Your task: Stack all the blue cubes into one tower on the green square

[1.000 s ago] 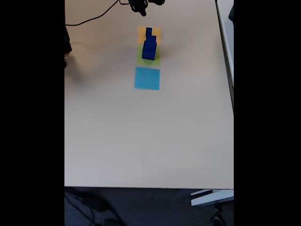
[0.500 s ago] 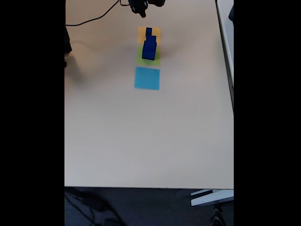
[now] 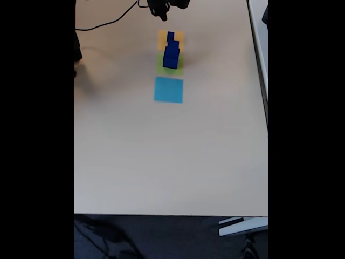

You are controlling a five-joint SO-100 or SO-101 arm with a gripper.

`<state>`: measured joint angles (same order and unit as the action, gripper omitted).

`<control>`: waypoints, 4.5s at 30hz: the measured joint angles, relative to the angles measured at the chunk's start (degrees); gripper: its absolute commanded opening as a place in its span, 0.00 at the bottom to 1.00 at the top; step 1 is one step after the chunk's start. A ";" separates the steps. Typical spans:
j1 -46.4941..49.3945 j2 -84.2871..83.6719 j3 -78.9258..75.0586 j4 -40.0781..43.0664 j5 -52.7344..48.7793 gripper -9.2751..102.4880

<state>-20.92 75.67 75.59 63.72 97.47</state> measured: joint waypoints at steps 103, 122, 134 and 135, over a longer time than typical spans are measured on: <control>27.77 116.72 104.85 -3.08 -87.10 0.08; 26.19 116.72 105.47 -3.69 -103.54 0.08; 26.19 116.72 105.47 -3.69 -104.77 0.08; 26.19 116.72 105.47 -3.69 -104.77 0.08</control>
<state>5.27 192.39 181.05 60.03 -7.29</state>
